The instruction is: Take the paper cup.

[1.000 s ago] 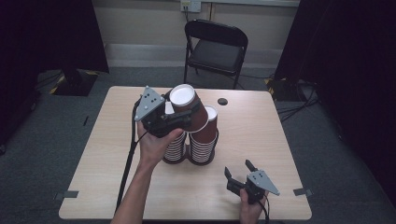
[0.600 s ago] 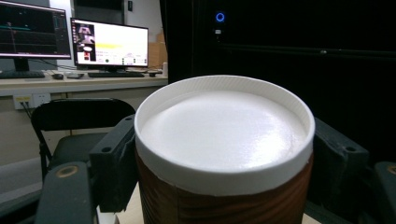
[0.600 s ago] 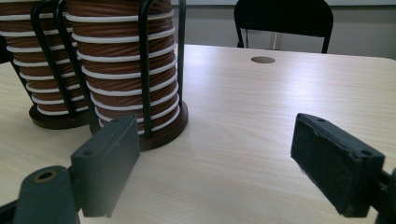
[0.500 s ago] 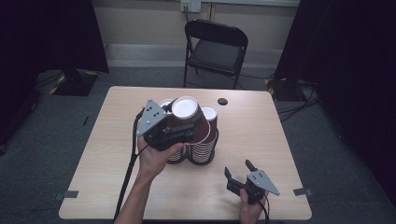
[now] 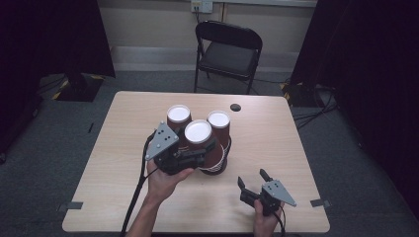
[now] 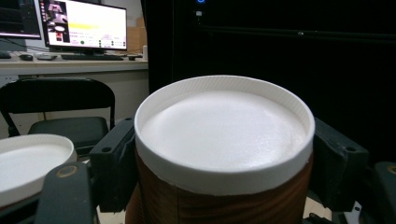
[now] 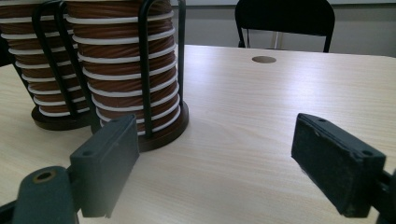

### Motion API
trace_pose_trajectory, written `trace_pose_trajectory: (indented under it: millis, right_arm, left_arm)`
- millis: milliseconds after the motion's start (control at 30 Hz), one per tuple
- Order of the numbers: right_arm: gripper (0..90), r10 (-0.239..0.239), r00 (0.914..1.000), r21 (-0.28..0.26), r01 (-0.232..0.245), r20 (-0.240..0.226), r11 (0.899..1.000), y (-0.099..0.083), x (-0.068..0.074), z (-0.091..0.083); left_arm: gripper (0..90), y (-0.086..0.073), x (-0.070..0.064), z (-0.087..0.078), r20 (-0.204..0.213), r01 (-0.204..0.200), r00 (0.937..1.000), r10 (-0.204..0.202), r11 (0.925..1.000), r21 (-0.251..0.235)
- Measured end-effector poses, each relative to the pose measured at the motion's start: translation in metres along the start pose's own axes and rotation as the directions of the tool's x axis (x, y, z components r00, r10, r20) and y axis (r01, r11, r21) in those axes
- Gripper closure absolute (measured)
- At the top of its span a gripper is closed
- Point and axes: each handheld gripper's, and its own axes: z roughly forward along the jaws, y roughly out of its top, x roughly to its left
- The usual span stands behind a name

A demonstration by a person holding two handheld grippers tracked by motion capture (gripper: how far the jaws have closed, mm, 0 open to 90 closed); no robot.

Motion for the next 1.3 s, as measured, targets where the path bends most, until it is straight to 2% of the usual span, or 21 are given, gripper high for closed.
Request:
trace_pose_trajectory:
  millis: [67,133,267,367,533,567,667,733,767,833,933,1000,1067,1100,1133,1200,1233,1267,1300]
  right_arm:
    - [13.9,0.0,1.0,-0.001,0.0,-0.001,1.0,0.0,0.0,0.0]
    - [13.9,-0.001,1.0,0.003,0.001,-0.006,1.0,0.0,0.0,0.0]
    - [13.8,-0.012,0.9998,0.016,0.013,-0.016,1.0,0.001,0.001,0.001]
    - [13.7,-0.019,0.9998,0.021,0.019,-0.01,1.0,0.001,0.001,0.002]
    - [13.8,-0.04,0.9991,0.048,0.041,-0.016,0.998,0.002,0.004,0.004]
    - [14.2,-0.052,0.9981,0.06,0.054,-0.033,0.997,0.002,0.006,0.005]
    - [14.7,-0.059,0.9974,0.071,0.062,-0.042,0.996,0.002,0.008,0.005]
    - [14.6,-0.056,0.9948,0.067,0.061,-0.085,0.996,0.002,0.008,0.004]
    - [14.9,-0.045,0.9923,0.07,0.053,-0.115,0.996,0.001,0.009,0.003]
    - [15.0,-0.043,0.9905,0.076,0.053,-0.13,0.996,0.001,0.012,0.002]
    - [15.3,-0.039,0.989,0.083,0.051,-0.143,0.995,0.001,0.016,0.001]
    - [18.1,-0.04,0.9814,0.073,0.055,-0.188,0.996,0.0,0.024,0.001]
    - [18.3,-0.049,0.9793,0.066,0.063,-0.196,0.996,0.0,0.028,0.001]
    - [21.5,-0.064,0.9739,0.054,0.078,-0.217,0.995,0.0,0.035,0.0]
    - [21.5,-0.064,0.9739,0.054,0.078,-0.217,0.995,0.0,0.035,0.0]
    - [23.0,-0.068,0.9692,0.046,0.081,-0.237,0.996,-0.001,0.04,0.0]
    - [25.2,-0.064,0.962,0.042,0.078,-0.265,0.996,-0.001,0.044,0.0]
    - [26.2,-0.064,0.9597,0.038,0.078,-0.273,0.996,-0.001,0.046,0.0]
    - [27.8,-0.065,0.9561,0.035,0.079,-0.286,0.996,-0.001,0.048,0.0]
  left_arm:
    - [22.5,-0.005,0.0,0.0,0.001,0.007,1.0,-0.007,1.0,0.006]
    - [22.5,-0.01,0.003,0.001,0.022,0.035,0.9991,-0.036,0.999,0.026]
    - [22.6,-0.021,0.009,0.002,0.021,0.063,0.9977,-0.065,0.9959,0.065]
    - [22.5,-0.033,0.016,0.004,0.023,0.104,0.9941,-0.106,0.9907,0.088]
    - [22.6,-0.043,0.017,0.005,0.029,0.131,0.9904,-0.135,0.9858,0.105]
    - [22.5,-0.05,0.018,0.005,0.031,0.142,0.9888,-0.146,0.983,0.117]
    - [22.6,-0.056,0.019,0.006,0.031,0.154,0.9868,-0.159,0.9803,0.124]
    - [22.5,-0.062,0.021,0.006,0.026,0.168,0.9847,-0.172,0.9778,0.125]
    - [22.5,-0.067,0.023,0.005,0.019,0.187,0.9814,-0.191,0.9738,0.129]
    - [22.5,-0.073,0.025,0.005,0.025,0.207,0.977,-0.212,0.9691,0.135]
    - [22.5,-0.079,0.026,0.004,0.015,0.21,0.9766,-0.215,0.9671,0.143]
    - [22.5,-0.087,0.028,0.003,0.024,0.243,0.9681,-0.249,0.9582,0.151]
    - [22.5,-0.089,0.029,0.003,0.022,0.252,0.9658,-0.258,0.9556,0.152]
    - [22.5,-0.092,0.029,0.002,0.016,0.265,0.9625,-0.271,0.9519,0.153]
    - [22.5,-0.093,0.03,0.001,0.015,0.269,0.9616,-0.274,0.9506,0.155]
    - [22.5,-0.097,0.032,0.0,0.014,0.297,0.9529,-0.303,0.9423,0.154]
    - [22.5,-0.1,0.034,-0.003,0.021,0.32,0.9448,-0.327,0.9352,0.151]
    - [22.5,-0.102,0.036,-0.005,0.028,0.345,0.9357,-0.352,0.9279,0.142]
    - [22.5,-0.104,0.037,-0.006,0.029,0.355,0.9316,-0.362,0.9243,0.139]
